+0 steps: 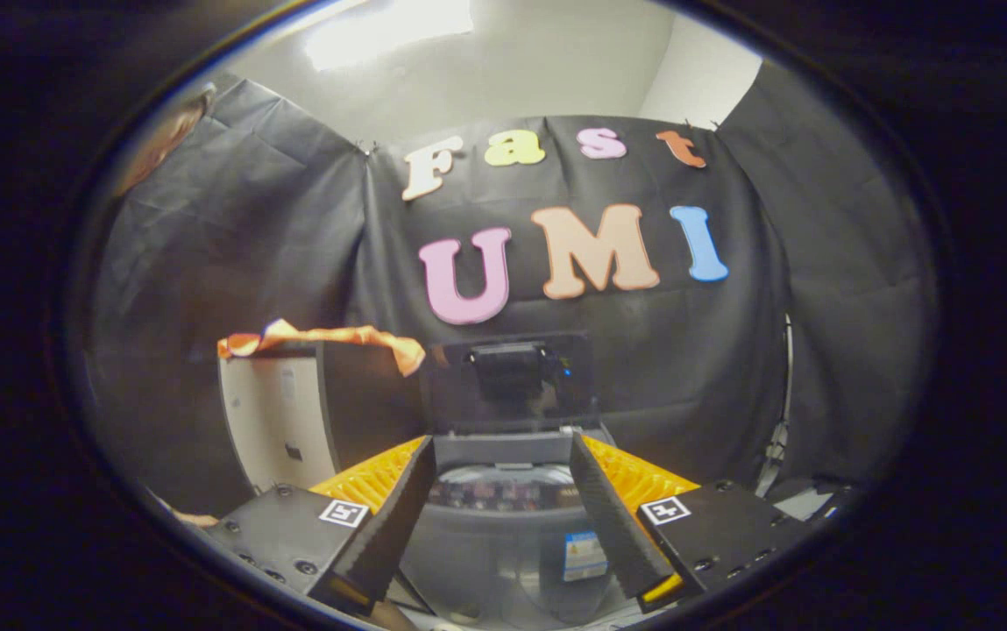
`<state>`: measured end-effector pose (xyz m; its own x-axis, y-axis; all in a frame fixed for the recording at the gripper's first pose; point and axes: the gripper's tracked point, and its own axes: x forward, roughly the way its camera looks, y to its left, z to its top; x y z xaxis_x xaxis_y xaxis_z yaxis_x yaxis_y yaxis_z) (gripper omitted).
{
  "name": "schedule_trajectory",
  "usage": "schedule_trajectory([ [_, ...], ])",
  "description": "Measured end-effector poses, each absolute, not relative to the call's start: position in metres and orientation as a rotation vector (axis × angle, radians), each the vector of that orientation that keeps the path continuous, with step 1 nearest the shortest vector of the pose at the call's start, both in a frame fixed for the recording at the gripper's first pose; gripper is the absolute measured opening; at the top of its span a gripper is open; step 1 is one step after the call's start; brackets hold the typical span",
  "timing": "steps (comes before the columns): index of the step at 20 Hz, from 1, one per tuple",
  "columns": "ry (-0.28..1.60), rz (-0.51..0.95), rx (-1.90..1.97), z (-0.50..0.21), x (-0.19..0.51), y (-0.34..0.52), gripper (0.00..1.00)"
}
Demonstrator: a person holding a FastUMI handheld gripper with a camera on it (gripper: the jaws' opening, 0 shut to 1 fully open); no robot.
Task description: Put the clothes into the washing machine and then close the washing machine lid.
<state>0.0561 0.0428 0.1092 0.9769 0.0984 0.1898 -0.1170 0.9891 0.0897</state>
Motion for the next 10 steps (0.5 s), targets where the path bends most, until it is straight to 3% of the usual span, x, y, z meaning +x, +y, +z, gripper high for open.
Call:
schedule_trajectory([
  [10,-0.144,0.351,0.046,0.21,0.155,0.151,0.96],
])
